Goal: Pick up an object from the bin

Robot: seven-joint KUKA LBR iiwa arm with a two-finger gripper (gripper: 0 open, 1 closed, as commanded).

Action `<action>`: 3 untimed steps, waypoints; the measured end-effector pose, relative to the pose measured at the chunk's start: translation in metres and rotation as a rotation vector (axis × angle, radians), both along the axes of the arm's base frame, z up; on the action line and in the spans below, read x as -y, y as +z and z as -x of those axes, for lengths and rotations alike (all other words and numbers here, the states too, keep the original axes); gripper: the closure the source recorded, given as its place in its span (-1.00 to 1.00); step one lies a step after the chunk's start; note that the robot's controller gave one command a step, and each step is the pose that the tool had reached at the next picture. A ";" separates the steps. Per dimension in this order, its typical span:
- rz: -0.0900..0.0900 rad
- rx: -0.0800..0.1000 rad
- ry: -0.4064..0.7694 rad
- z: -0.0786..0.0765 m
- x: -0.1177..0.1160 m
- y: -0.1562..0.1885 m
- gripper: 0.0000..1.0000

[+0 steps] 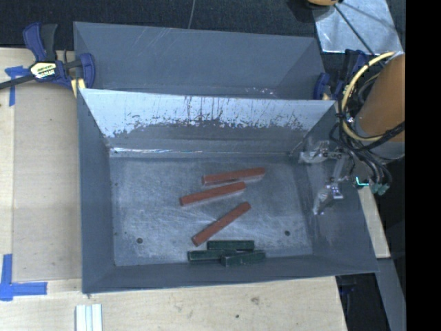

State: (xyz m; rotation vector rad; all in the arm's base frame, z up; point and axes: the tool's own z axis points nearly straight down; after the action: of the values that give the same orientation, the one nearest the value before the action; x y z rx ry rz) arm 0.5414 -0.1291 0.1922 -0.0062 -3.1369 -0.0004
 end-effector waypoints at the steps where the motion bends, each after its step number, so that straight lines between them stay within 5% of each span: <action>1: 0.002 0.008 0.003 -0.002 0.000 0.005 -1.00; 2: 0.003 0.013 0.060 0.008 -0.036 -0.050 -1.00; 3: 0.000 0.003 -0.059 -0.012 -0.065 -0.070 -1.00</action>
Offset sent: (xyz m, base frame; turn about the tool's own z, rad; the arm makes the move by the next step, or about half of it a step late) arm -0.0187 0.0661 -0.0943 -0.1048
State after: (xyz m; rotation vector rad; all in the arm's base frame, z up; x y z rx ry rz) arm 0.5538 -0.0636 0.1224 -0.0987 -3.1380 -0.0007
